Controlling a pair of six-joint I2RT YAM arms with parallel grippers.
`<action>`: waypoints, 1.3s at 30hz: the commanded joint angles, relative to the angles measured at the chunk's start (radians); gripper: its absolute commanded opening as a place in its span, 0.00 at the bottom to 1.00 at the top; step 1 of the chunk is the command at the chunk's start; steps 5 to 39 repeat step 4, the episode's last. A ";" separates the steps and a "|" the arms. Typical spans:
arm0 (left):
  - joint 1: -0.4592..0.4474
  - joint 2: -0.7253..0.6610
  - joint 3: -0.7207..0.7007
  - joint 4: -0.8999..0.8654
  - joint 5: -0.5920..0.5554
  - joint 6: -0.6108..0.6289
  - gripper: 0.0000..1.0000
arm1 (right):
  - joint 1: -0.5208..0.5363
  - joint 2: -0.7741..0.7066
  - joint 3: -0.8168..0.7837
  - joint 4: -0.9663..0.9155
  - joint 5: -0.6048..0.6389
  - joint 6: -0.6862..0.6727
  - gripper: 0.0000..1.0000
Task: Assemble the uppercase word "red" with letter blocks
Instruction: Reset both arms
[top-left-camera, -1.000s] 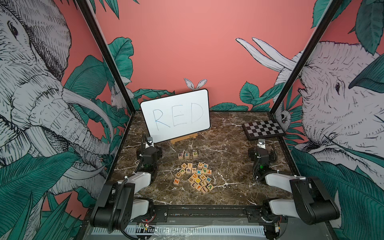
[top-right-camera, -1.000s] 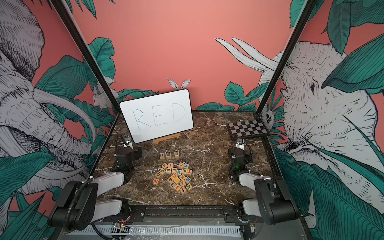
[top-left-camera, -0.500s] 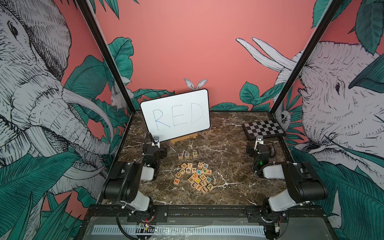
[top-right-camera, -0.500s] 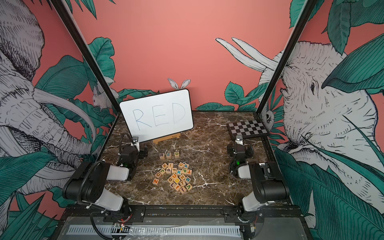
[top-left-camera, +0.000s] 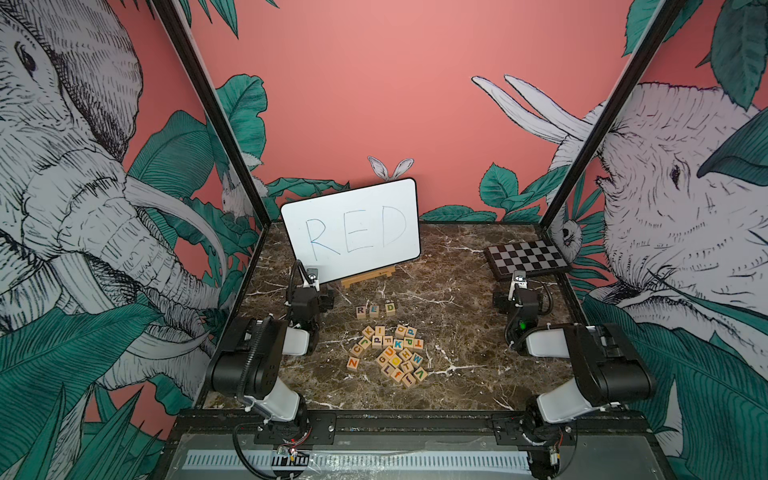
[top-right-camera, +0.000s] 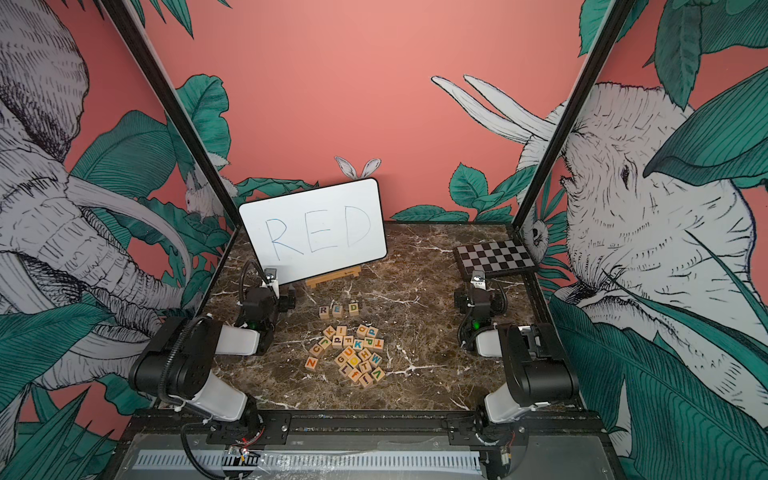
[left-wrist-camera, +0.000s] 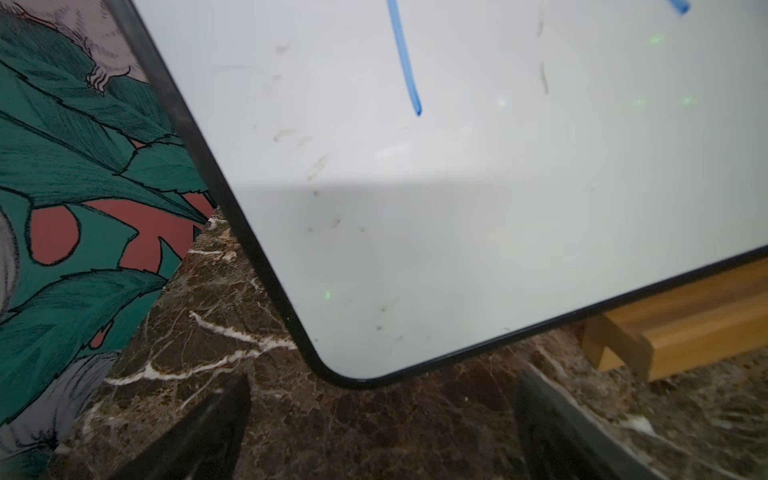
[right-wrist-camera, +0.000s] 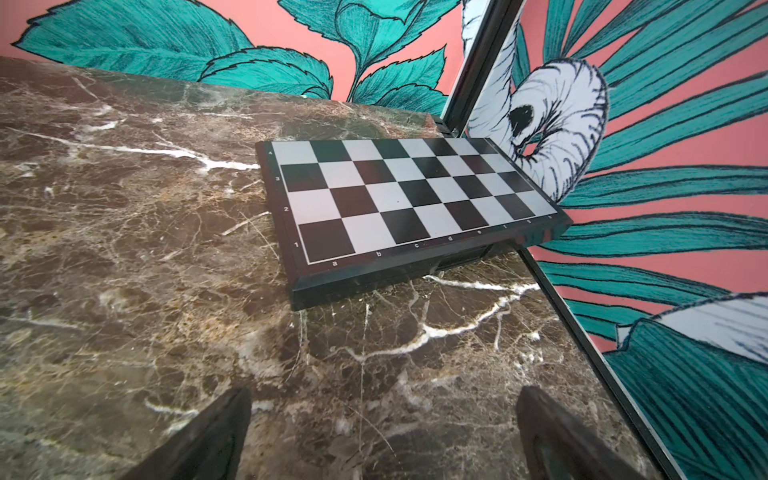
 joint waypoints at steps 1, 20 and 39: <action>0.007 -0.017 0.012 0.007 -0.009 0.000 1.00 | -0.020 -0.005 0.024 -0.002 -0.042 0.023 0.99; 0.007 -0.017 0.012 0.006 -0.009 -0.001 1.00 | -0.020 -0.010 0.013 0.016 -0.047 0.015 0.99; 0.007 -0.017 0.012 0.006 -0.009 -0.001 1.00 | -0.020 -0.010 0.013 0.016 -0.047 0.015 0.99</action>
